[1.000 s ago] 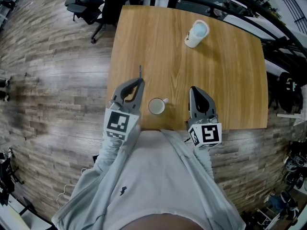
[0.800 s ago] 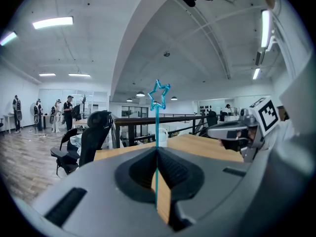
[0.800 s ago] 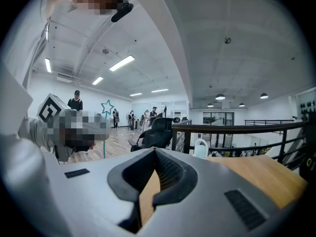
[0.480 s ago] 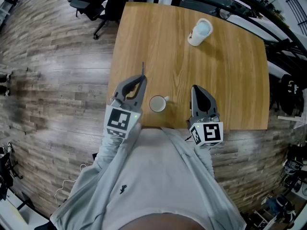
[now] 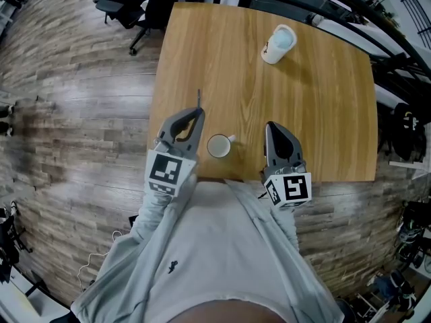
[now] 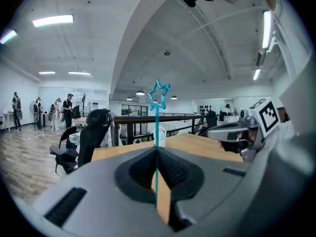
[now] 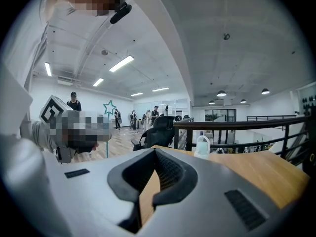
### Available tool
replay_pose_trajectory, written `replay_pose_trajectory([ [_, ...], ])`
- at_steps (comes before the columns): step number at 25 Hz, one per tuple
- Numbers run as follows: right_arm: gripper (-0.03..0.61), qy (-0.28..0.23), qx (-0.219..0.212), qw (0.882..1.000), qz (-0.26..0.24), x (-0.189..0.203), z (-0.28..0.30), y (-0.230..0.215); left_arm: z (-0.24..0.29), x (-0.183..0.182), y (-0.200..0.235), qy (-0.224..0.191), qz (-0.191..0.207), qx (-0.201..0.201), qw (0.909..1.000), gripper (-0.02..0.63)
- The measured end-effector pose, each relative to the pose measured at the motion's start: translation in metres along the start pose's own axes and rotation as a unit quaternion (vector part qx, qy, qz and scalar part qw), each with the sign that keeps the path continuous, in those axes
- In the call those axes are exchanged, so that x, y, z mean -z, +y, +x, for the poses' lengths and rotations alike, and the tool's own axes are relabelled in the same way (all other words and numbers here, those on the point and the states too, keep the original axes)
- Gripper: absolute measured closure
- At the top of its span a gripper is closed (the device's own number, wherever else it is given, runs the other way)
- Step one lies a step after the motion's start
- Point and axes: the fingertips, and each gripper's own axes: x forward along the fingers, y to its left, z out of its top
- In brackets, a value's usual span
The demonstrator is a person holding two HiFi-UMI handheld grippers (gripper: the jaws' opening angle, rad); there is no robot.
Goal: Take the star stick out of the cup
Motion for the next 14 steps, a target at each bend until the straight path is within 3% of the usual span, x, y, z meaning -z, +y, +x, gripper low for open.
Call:
replay_pose_trajectory([
  [14, 0.563, 0.001, 0.001, 1.0, 0.004, 0.0028, -0.0011, -0.0019, 0.0037, 0.0025, -0.0056, 0.005, -0.002, 0.008, 1.0, 0.592],
])
